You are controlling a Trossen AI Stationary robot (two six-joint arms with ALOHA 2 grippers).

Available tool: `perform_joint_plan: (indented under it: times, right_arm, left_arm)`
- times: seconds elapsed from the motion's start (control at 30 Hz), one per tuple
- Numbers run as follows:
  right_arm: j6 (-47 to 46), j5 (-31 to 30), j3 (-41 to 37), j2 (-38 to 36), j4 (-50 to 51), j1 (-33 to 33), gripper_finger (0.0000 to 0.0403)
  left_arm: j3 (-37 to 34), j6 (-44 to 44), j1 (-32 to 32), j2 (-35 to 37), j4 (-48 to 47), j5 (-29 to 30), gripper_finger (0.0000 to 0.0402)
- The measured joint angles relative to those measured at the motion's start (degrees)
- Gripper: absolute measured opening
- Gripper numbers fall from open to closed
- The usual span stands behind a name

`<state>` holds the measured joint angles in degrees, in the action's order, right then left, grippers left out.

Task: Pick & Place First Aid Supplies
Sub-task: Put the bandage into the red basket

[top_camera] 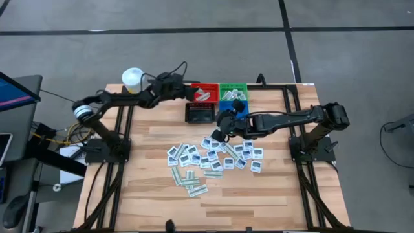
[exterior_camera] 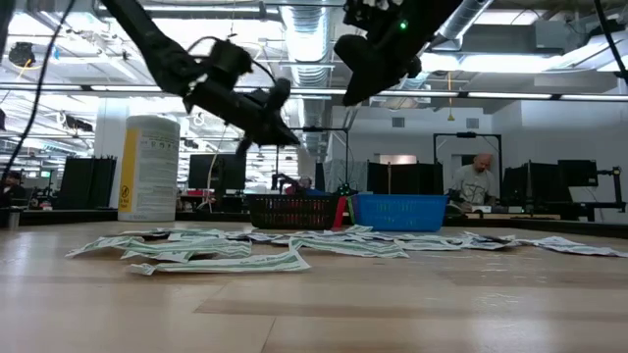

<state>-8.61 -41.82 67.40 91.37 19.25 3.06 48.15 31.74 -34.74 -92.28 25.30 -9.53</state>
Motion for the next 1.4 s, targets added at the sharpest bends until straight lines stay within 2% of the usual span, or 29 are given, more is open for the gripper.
perform_joint_plan:
  times: [0.37, 0.5, 0.73, 0.9, 0.97, 1.1, 1.2, 1.3, 1.4]
  right_arm:
    - [-2.4, 1.9, 0.0, 0.0, 7.3, -4.2, 0.0072]
    - [-3.0, 1.9, 0.0, 0.0, 6.7, -6.5, 0.0072]
    - [-2.4, 4.7, 0.0, 0.0, 4.9, -9.6, 0.0072]
    - [0.1, 4.8, 0.0, 0.0, 6.3, -10.0, 0.0072]
    - [1.1, 7.2, 0.0, 0.0, 8.2, -10.0, 0.0072]
    - [3.9, 17.3, -1.9, 0.0, 9.2, -9.9, 0.0072]
    - [4.1, 27.5, -2.5, 0.0, 11.2, -9.8, 0.0072]
    - [4.1, 34.3, -2.6, 0.0, 12.7, -8.9, 0.0072]
    - [4.1, 35.8, -2.6, 0.0, 12.5, -7.2, 0.0072]
  left_arm:
    - [6.1, 0.2, -5.4, -8.6, 0.1, -0.5, 0.0025]
    - [6.7, 0.2, -6.6, -10.0, 0.5, -5.3, 0.0053]
    - [6.6, 0.7, -6.5, -9.0, 0.0, -9.1, 0.0104]
    - [3.5, 0.6, -6.1, -5.1, -0.2, -19.8, 0.0115]
    - [0.5, 0.3, -5.0, -2.4, -0.4, -22.2, 0.0115]
    - [-7.3, -1.5, -1.1, 5.6, -0.4, -21.4, 0.011]
    - [-13.3, -1.5, 3.1, 12.3, -0.4, -18.3, 0.0108]
    - [-18.3, -1.0, 8.9, 19.3, 0.0, -12.0, 0.0108]
    - [-22.0, -0.9, 15.6, 25.2, 0.6, -3.1, 0.0108]
